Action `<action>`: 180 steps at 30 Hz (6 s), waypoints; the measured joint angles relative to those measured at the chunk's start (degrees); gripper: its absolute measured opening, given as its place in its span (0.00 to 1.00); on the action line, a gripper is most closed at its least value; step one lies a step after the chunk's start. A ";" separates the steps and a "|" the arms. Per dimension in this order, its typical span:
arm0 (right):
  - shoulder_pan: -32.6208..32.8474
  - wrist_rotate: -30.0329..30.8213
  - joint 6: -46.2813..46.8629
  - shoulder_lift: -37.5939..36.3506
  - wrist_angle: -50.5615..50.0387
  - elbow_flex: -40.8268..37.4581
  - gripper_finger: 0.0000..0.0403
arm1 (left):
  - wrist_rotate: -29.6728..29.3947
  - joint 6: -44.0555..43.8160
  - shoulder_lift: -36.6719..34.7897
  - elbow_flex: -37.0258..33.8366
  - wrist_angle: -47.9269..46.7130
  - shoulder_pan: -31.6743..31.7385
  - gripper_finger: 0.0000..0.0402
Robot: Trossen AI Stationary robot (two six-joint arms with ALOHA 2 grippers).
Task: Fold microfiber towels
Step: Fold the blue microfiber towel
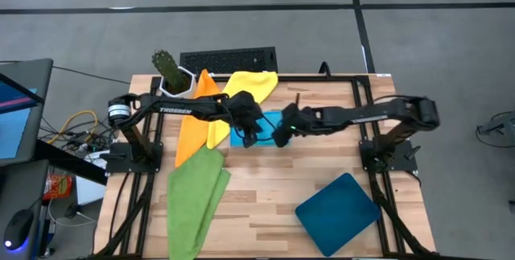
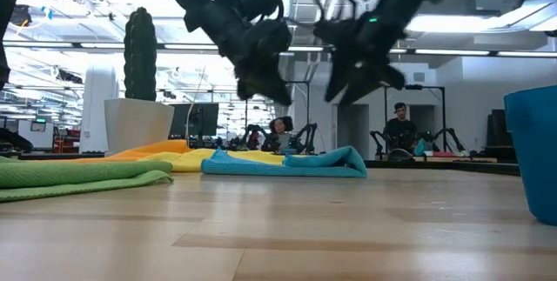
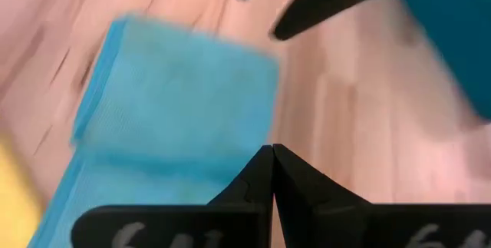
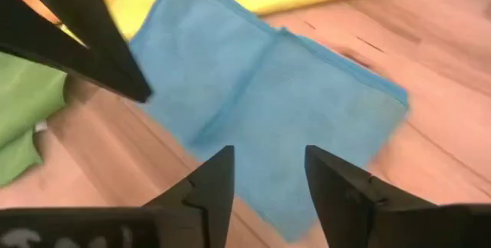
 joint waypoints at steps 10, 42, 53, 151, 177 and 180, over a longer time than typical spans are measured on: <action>3.58 -0.16 5.66 -5.72 25.82 -20.79 0.26 | -0.02 -1.47 5.04 -2.70 12.55 -0.44 0.00; 3.00 -1.79 -0.70 -0.50 28.06 -22.33 0.15 | -2.99 -0.03 11.71 -2.71 14.21 -1.71 0.00; 3.36 -6.69 -0.42 3.77 28.69 -22.35 0.13 | -4.63 1.03 11.71 -2.71 14.10 -1.73 0.00; 3.49 -1.27 -11.23 3.74 39.18 -22.43 0.05 | -7.99 6.37 11.69 -2.80 7.63 -2.80 0.00; 3.27 -4.79 -12.78 14.85 50.33 -22.35 0.07 | -10.00 2.98 11.61 -2.80 9.79 -6.00 0.00; 3.60 -4.78 -12.62 14.85 50.57 -22.35 0.06 | -10.61 2.24 13.30 -2.80 9.76 -6.05 0.00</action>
